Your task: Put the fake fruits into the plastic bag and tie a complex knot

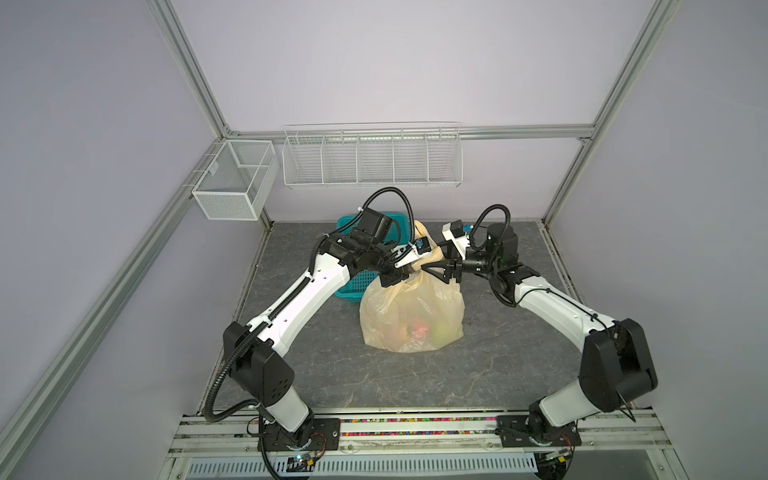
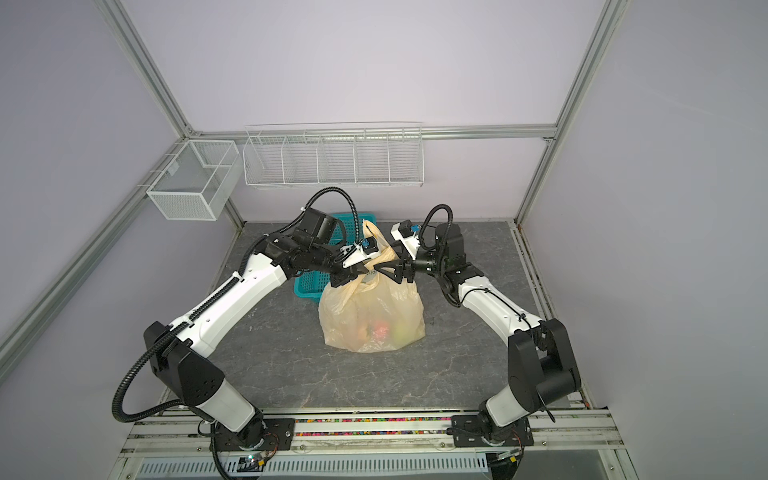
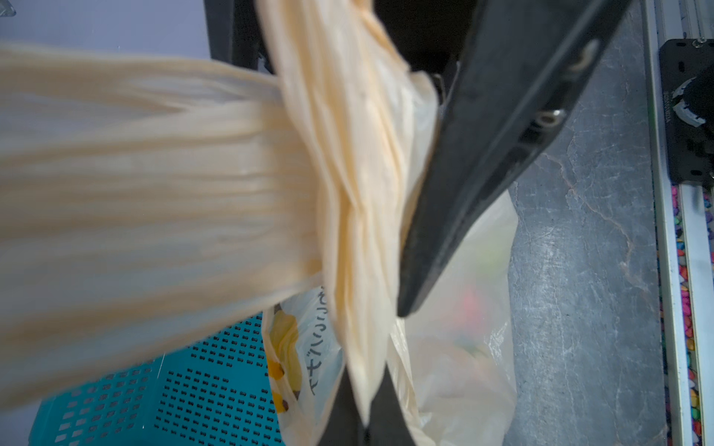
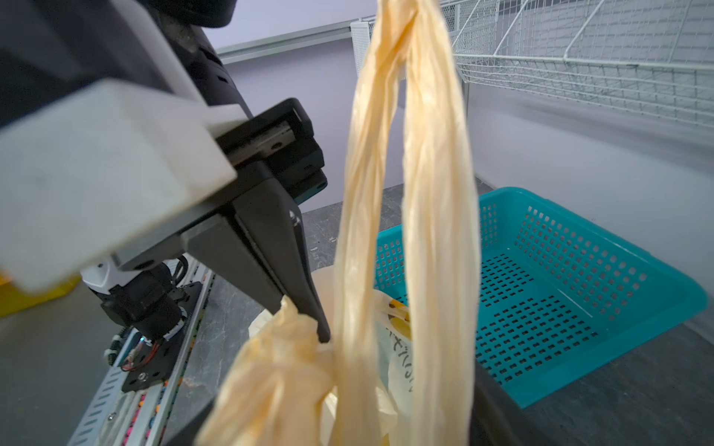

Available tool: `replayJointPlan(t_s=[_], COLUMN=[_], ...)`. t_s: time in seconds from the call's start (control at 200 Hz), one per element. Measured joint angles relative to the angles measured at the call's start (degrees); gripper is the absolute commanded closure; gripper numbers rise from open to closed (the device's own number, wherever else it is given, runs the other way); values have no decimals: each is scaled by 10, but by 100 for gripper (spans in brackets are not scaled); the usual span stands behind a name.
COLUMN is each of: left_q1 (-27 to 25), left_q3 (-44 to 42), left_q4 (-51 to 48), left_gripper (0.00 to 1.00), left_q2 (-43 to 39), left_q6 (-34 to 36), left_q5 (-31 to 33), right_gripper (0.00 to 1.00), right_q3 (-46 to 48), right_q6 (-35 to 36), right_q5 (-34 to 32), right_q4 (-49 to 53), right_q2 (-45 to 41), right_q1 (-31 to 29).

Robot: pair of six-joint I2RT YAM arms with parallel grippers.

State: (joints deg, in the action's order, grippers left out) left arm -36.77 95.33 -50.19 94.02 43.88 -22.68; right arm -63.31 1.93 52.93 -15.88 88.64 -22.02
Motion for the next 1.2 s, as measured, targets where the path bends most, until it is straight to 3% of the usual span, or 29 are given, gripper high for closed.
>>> replayJointPlan(t_s=[0.24,0.525,0.62,0.82,0.905,0.95,1.09,1.2], left_q1=[0,0,0,0,0,0,-1,-3], left_q3=[0,0,0,0,0,0,0,0], left_q4=[2,2,3,7,9,9,12,15], left_gripper=[100,100,100,100,100,100,100,100], left_q2=[0,1,1,2,4,4,4,5], left_q6=[1,3,3,3,3,3,2,3], left_q5=[4,7,13,23,25,26,30,34], right_gripper=[27,31,39,70,76,74,51,47], right_q3=[0,0,0,-1,-1,-1,-1,-1], right_q6=[-6,-16,-18,-23,-29,-27,-31,-31], right_q5=[4,9,11,15,16,16,15,16], right_q4=[-8,-18,-20,-26,-25,-25,-24,-25], right_q2=[0,1,2,3,4,4,4,4], right_q1=[-1,-2,-3,-4,-4,-5,-5,-5])
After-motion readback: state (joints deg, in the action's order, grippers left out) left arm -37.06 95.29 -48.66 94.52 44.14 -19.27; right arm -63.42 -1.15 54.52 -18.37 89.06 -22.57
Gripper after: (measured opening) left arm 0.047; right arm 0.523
